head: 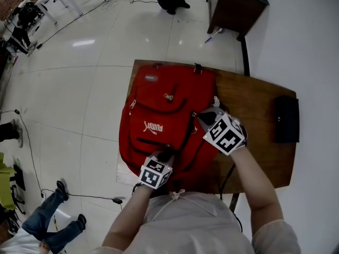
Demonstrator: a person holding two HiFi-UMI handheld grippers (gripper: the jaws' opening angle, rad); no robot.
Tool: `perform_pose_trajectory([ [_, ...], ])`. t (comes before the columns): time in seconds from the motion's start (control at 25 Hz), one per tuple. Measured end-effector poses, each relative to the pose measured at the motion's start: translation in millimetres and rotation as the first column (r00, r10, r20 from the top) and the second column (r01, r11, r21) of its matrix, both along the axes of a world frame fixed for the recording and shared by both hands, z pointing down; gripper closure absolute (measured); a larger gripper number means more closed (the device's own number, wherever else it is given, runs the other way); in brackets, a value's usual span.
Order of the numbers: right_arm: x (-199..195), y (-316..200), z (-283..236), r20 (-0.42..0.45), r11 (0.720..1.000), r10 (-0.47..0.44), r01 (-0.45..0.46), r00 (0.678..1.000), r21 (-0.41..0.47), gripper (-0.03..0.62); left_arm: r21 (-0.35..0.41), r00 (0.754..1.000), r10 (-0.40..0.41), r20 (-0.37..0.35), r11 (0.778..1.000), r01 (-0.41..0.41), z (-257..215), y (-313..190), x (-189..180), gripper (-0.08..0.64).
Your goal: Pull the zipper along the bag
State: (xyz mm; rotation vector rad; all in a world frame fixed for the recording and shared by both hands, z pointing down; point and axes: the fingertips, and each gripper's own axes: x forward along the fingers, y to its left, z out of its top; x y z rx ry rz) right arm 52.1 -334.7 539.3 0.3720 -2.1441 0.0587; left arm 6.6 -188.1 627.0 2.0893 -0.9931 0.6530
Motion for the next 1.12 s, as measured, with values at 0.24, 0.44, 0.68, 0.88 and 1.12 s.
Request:
perform_pose_trajectory([
  [0.24,8,9,-12,-0.008,0.976,0.083,-0.08,0.996,0.201,0.515,0.055,0.998,-0.041,0.055,0.998,0.038,-2,0,-2,0.554],
  [0.44,5,43,-45,0.187,0.959,0.146,-0.185,0.971,0.212,0.466,0.192,0.997,-0.081,0.003,0.978,0.079,-62,-5,-6,0.554],
  [0.68,4,110,-122,0.472,0.898,0.185,-0.343,0.862,0.276,0.586,0.463,0.989,-0.109,-0.104,0.874,0.145,-178,8,-24,0.554],
  [0.88,1,183,-152,0.587,0.877,0.187,-0.403,0.788,0.262,0.588,0.627,0.982,-0.071,-0.174,0.761,0.166,-257,65,-37,0.554],
  [1.12,-11,289,-184,0.642,0.825,0.154,-0.455,0.752,0.335,0.588,0.706,0.977,-0.024,-0.211,0.688,0.17,-301,173,-57,0.554],
])
